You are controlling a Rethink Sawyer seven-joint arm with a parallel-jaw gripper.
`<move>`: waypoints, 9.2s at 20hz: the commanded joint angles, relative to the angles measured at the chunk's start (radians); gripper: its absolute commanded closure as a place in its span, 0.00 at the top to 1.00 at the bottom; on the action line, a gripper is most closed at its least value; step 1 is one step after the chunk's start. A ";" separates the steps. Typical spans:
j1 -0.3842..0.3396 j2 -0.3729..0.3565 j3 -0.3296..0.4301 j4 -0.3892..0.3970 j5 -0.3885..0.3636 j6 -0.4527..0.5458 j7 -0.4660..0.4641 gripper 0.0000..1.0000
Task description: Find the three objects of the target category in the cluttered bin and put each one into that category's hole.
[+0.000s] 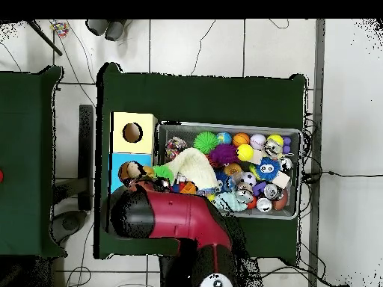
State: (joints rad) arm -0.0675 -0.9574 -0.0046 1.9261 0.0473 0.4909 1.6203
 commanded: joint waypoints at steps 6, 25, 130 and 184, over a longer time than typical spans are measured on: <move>-0.260 0.105 0.214 -0.048 -0.038 0.083 -0.112 0.00; -0.288 0.018 0.197 -0.119 -0.114 0.219 -0.042 0.00; -0.203 0.278 0.133 -0.406 -0.245 0.298 0.080 1.00; -0.073 0.845 0.247 -1.390 -0.178 0.645 0.060 1.00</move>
State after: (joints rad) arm -0.1303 -0.2856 0.1412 0.8131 -0.1486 1.0143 1.6203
